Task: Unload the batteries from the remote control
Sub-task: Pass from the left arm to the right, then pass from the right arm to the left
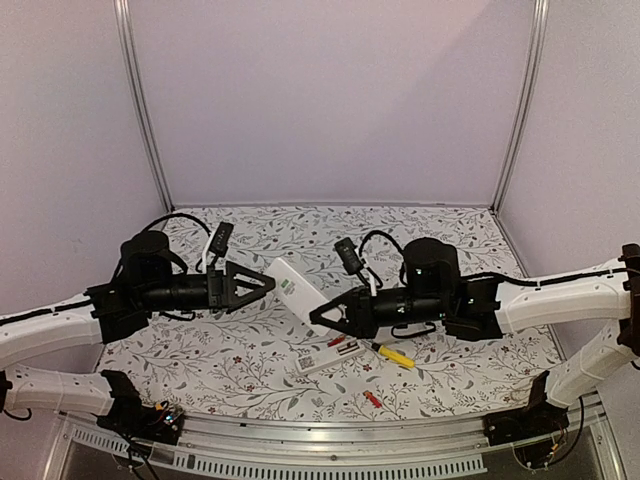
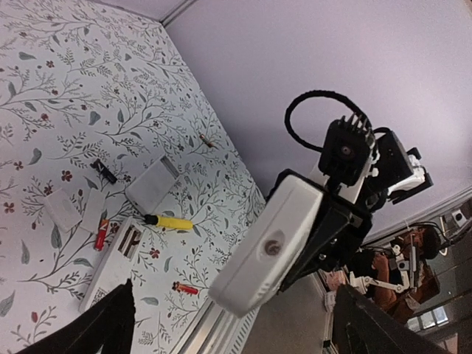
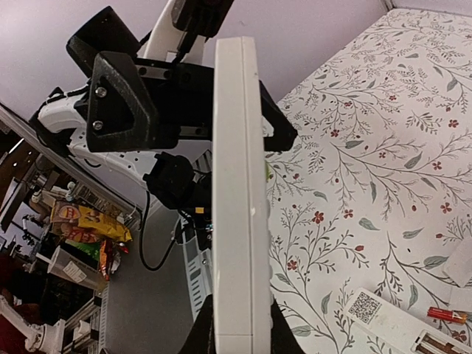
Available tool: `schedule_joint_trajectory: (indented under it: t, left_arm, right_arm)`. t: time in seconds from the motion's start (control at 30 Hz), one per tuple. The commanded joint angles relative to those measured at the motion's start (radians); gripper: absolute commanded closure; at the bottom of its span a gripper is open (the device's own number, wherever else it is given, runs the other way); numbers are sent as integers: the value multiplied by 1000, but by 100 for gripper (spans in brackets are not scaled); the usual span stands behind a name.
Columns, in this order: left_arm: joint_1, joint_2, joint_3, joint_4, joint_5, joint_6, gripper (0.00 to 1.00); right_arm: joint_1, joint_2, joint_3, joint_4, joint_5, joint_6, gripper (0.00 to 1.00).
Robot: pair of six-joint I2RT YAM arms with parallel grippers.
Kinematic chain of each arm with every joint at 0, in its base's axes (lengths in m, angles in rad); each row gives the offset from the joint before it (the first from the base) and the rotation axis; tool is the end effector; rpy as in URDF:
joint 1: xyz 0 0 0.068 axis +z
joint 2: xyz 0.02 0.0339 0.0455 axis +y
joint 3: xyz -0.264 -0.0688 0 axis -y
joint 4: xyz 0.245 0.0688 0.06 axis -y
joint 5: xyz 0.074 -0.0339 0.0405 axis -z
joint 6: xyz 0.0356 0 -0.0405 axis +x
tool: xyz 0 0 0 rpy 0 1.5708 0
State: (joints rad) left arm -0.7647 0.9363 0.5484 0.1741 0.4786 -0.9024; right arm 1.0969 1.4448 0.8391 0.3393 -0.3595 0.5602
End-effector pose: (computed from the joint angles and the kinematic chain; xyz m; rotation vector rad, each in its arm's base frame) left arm 0.1447 -0.1615 0.2666 0.2593 2.0575 -1.5482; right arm 0.1376 0.2957 0.2570 -0.8285 1.9260 1.4239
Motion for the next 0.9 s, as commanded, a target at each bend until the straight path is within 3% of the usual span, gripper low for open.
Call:
schedule_joint_trajectory:
  t: [0.0, 0.13, 0.47, 0.87]
  left_arm:
    - [-5, 30, 19, 51, 110, 44, 7]
    - [-13, 54, 12, 130, 156, 27, 22]
    - [-14, 30, -62, 330, 188, -62, 98]
    - [2, -41, -72, 332, 126, -61, 100]
  right_arm:
    - [-12, -4, -5, 123, -189, 55, 98]
    - [-13, 19, -2, 156, -234, 79, 98]
    - [-45, 33, -77, 252, -257, 161, 93]
    - [-76, -17, -275, 320, -215, 239, 83]
